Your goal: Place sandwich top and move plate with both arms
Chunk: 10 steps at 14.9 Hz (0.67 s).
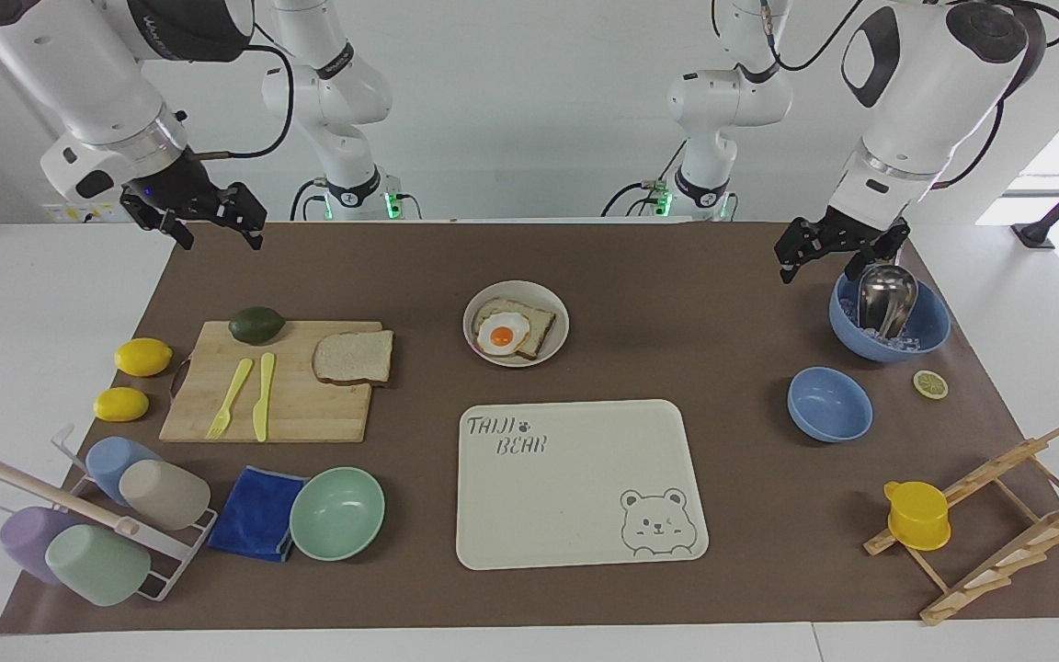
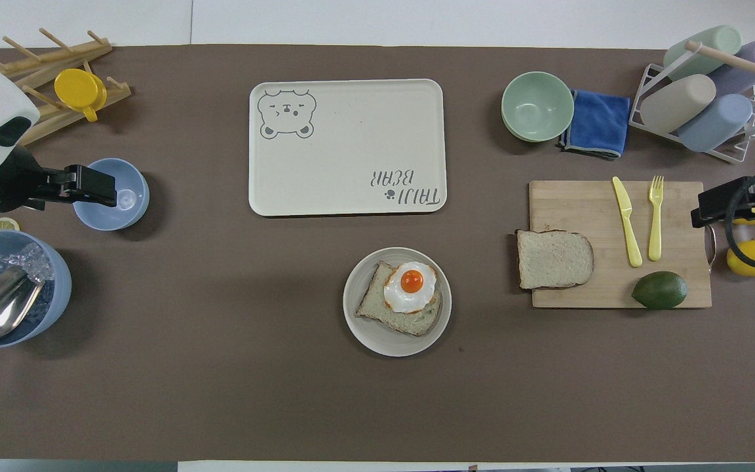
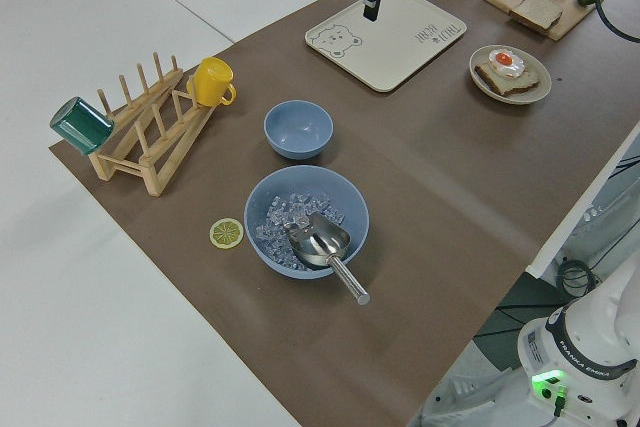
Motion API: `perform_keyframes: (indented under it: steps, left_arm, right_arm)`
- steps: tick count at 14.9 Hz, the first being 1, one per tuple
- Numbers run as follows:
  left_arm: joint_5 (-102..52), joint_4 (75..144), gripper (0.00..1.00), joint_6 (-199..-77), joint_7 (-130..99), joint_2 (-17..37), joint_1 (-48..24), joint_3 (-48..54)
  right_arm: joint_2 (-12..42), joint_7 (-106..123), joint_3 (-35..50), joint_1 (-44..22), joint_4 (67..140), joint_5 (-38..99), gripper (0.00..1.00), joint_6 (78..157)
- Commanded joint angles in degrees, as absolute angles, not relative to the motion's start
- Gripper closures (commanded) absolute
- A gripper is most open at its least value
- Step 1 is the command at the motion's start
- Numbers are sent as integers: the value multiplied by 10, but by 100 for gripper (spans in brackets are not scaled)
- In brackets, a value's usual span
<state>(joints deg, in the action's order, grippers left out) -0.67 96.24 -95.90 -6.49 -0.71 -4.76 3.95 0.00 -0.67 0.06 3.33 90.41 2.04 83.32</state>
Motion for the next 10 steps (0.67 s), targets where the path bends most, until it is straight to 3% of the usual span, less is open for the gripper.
perform_keyframes:
  steps: [1, 10]
  left_arm:
    - [-3, 976, 0, -962, -63, -19, -40, 43]
    - [-3, 976, 0, -962, -63, -19, -40, 43]
  right_arm:
    - [11, -18, 13, 44, 889, 4, 0, 822]
    - [6, -13, 12, 26, 897, -18, 0, 846]
